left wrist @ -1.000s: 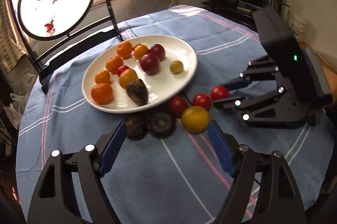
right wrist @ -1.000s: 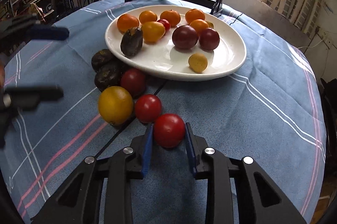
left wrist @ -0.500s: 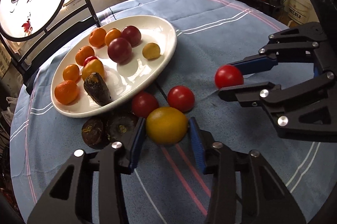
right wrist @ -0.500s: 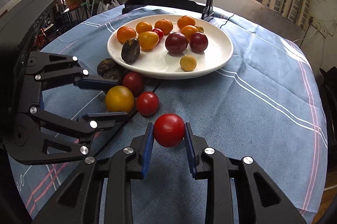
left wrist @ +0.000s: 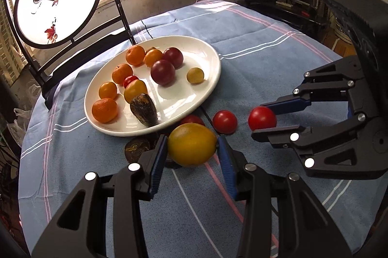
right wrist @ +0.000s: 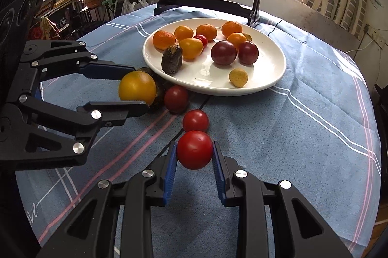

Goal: Organize fruits
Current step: 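Place both fruits on the white plate and open both tools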

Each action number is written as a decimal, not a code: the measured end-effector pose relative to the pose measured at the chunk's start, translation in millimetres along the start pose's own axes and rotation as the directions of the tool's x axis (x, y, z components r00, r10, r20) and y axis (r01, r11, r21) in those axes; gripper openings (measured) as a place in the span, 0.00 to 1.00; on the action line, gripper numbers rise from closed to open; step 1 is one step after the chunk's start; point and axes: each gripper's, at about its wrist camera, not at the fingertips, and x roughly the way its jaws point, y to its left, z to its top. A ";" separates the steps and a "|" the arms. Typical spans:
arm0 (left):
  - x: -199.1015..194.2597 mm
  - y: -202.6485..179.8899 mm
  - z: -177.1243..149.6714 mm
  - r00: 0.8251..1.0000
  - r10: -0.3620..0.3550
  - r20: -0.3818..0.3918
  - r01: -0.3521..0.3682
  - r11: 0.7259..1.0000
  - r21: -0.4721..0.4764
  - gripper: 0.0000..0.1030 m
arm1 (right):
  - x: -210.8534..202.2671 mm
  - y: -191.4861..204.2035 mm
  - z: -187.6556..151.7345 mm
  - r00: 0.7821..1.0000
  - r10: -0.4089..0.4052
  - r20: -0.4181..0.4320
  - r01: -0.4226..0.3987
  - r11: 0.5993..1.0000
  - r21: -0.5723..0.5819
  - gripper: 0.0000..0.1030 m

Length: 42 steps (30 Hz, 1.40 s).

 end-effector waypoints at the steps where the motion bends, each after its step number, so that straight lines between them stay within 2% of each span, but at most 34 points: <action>1: -1.3 2.5 0.3 1.000 0.002 0.003 -0.002 1.000 -0.007 0.40 | -0.8 1.4 0.4 1.000 0.001 0.000 -0.001 1.000 -0.001 0.28; 11: -7.7 32.0 11.9 0.999 0.033 0.035 -0.030 0.997 -0.073 0.40 | -8.1 9.6 17.6 0.999 0.018 0.031 -0.017 1.000 -0.010 0.28; 15: -7.9 47.3 22.8 0.996 0.066 0.054 -0.061 0.994 -0.093 0.40 | -11.0 10.1 31.0 0.998 0.020 0.058 -0.019 1.000 -0.016 0.28; 20: -11.1 73.2 42.8 0.988 0.115 0.101 -0.100 0.986 -0.137 0.40 | -20.8 4.7 54.5 0.992 0.009 0.126 -0.008 1.000 -0.008 0.28; 27: -15.6 116.7 80.3 0.975 0.156 0.160 -0.110 0.958 -0.264 0.40 | -31.1 -9.1 96.1 0.971 0.015 0.237 -0.023 0.999 0.029 0.28; 34: 10.6 126.5 87.7 0.974 0.175 0.141 -0.123 0.940 -0.320 0.40 | -9.1 -26.9 128.4 0.959 0.002 0.284 -0.038 0.992 0.122 0.28; 40: 35.4 131.1 78.6 0.981 0.170 0.096 -0.131 0.939 -0.319 0.40 | 11.4 -33.1 129.7 0.948 0.040 0.317 -0.104 0.977 0.187 0.28; 42: 40.4 130.8 77.0 0.981 0.173 0.086 -0.138 0.939 -0.314 0.40 | 19.4 -34.3 130.0 0.954 0.043 0.297 -0.104 0.976 0.194 0.28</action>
